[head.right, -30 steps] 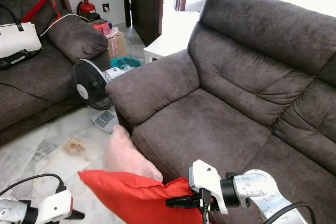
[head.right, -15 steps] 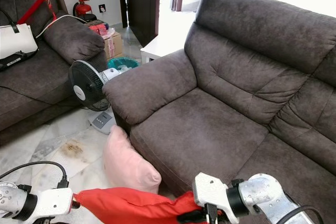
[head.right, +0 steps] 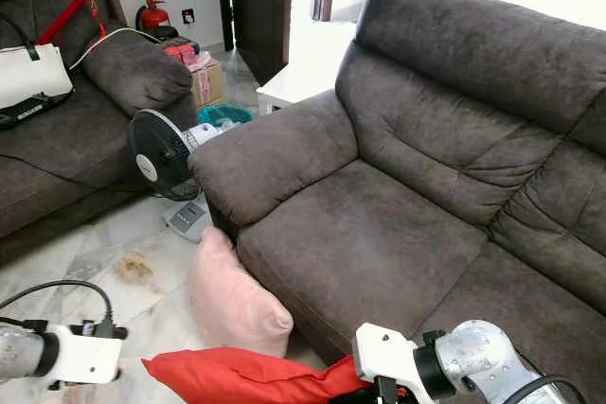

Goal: Move the pillow to the sofa from floor

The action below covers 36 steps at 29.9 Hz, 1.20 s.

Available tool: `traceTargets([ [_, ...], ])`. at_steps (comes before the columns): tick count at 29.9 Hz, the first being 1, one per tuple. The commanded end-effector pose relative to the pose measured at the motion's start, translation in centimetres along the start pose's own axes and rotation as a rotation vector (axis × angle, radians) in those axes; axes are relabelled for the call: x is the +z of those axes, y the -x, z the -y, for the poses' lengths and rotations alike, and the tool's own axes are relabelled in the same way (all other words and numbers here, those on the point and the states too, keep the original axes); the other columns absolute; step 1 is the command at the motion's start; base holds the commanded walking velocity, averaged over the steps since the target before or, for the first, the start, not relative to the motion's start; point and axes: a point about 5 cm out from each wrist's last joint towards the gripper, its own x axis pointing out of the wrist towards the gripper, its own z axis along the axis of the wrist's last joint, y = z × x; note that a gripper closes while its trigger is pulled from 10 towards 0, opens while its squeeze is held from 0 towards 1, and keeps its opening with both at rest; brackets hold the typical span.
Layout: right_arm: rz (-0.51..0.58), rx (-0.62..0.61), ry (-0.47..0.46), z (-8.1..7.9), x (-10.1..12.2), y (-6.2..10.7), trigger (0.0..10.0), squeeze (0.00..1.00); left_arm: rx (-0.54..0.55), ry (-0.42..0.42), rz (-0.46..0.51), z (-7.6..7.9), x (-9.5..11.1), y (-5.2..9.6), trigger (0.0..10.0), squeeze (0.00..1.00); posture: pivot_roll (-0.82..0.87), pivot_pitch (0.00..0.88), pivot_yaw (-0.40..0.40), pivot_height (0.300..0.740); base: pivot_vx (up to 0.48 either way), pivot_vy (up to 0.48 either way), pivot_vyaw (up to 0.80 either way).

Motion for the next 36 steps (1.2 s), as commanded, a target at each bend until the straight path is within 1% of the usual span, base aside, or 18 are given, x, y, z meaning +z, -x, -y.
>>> traceTargets([
  [1, 0.048, 0.008, 0.091, 0.0, 1.7, 0.9, 10.0, 0.00, -0.015, 0.008, 0.026, 0.5, -0.1, -0.1, 10.0, 0.00, 0.13, 0.001, -0.073, 0.740, 0.000, 0.000, 0.00],
  [2, 0.056, 0.013, 0.095, -0.1, 1.9, 1.0, 10.0, 0.00, -0.040, -0.013, 0.035, 1.0, -0.3, -0.2, 10.0, 0.00, 0.12, 0.002, -0.072, 0.740, 0.000, 0.000, 0.00],
  [5, 0.078, 0.021, 0.110, -0.2, 2.4, 1.2, 10.0, 0.00, -0.053, -0.034, 0.028, 1.7, -1.1, -0.3, 10.0, 0.00, 0.12, 0.003, -0.070, 0.740, 0.000, 0.000, 0.00],
  [11, 0.111, 0.038, 0.137, -0.6, 3.4, 1.4, 10.0, 0.00, -0.054, -0.007, 0.033, 1.7, -1.6, -0.3, 10.0, 0.00, 0.12, 0.004, -0.071, 0.740, 0.000, 0.000, 0.00],
  [16, 0.160, 0.061, 0.148, -1.0, 4.1, 1.7, 10.0, 0.00, -0.011, -0.020, 0.052, 1.4, -1.6, -0.6, 10.0, 0.00, 0.11, 0.006, -0.075, 0.740, 0.000, 0.000, 0.00],
  [18, 0.165, 0.069, 0.147, -1.1, 4.3, 1.9, 10.0, 0.00, 0.051, -0.027, 0.090, 0.6, -1.3, -0.7, 10.0, 0.00, 0.11, 0.008, -0.078, 0.740, 0.000, 0.000, 0.00],
  [19, 0.165, 0.069, 0.147, -1.1, 4.3, 1.9, 10.0, 0.00, 0.051, -0.027, 0.090, 0.6, -1.3, -0.7, 10.0, 0.00, 0.11, 0.008, -0.078, 0.740, 0.000, 0.000, 0.00],
  [21, 0.162, 0.081, 0.147, -1.3, 4.3, 1.9, 10.0, 0.00, 0.133, -0.041, 0.143, -0.6, -0.5, -0.8, 10.0, 0.00, 0.11, 0.009, -0.081, 0.740, 0.000, 0.000, 0.00],
  [22, 0.162, 0.081, 0.147, -1.3, 4.3, 1.9, 10.0, 0.00, 0.133, -0.041, 0.143, -0.6, -0.5, -0.8, 10.0, 0.00, 0.11, 0.009, -0.081, 0.740, 0.000, 0.000, 0.00],
  [23, 0.170, 0.087, 0.150, -1.5, 4.5, 1.9, 10.0, 0.00, 0.158, -0.019, 0.161, -0.8, -0.4, -0.8, 10.0, 0.00, 0.11, 0.009, -0.080, 0.740, 0.000, 0.000, 0.00],
  [25, 0.174, 0.089, 0.152, -1.5, 4.6, 1.9, 10.0, 0.00, 0.164, 0.008, 0.171, -0.8, -0.5, -0.9, 10.0, 0.00, 0.11, 0.009, -0.080, 0.740, 0.000, 0.000, 0.00],
  [28, 0.175, 0.093, 0.156, -1.5, 4.8, 1.9, 10.0, 0.00, 0.138, 0.112, 0.196, -0.5, -0.6, -1.2, 10.0, 0.00, 0.11, 0.009, -0.080, 0.740, 0.000, 0.000, 0.00],
  [29, 0.175, 0.094, 0.157, -1.6, 4.9, 1.9, 10.0, 0.00, 0.118, 0.175, 0.211, -0.3, -0.6, -1.5, 10.0, 0.00, 0.11, 0.008, -0.082, 0.740, 0.000, 0.000, 0.00],
  [31, 0.175, 0.094, 0.158, -1.6, 4.9, 1.9, 10.0, 0.00, 0.108, 0.204, 0.220, -0.2, -0.5, -1.6, 10.0, 0.00, 0.11, 0.008, -0.082, 0.740, 0.000, 0.000, 0.00],
  [32, 0.174, 0.092, 0.159, -1.6, 4.9, 1.9, 10.0, 0.00, 0.106, 0.254, 0.235, -0.3, -0.3, -1.7, 10.0, 0.00, 0.10, 0.008, -0.084, 0.740, 0.000, 0.000, 0.00],
  [33, 0.174, 0.091, 0.158, -1.5, 4.9, 2.0, 10.0, 0.00, 0.104, 0.269, 0.246, -0.4, -0.2, -1.8, 10.0, 0.00, 0.10, 0.007, -0.085, 0.740, 0.000, 0.000, 0.00],
  [35, 0.174, 0.090, 0.156, -1.5, 4.9, 2.0, 10.0, 0.00, 0.104, 0.269, 0.254, -0.5, -0.1, -1.7, 10.0, 0.00, 0.10, 0.008, -0.085, 0.740, 0.000, 0.000, 0.00],
  [36, 0.174, 0.090, 0.155, -1.5, 4.9, 2.0, 10.0, 0.00, 0.108, 0.283, 0.266, -0.6, 0.1, -1.7, 10.0, 0.20, 0.10, 0.008, -0.086, 0.740, 0.000, 0.000, 0.00],
])
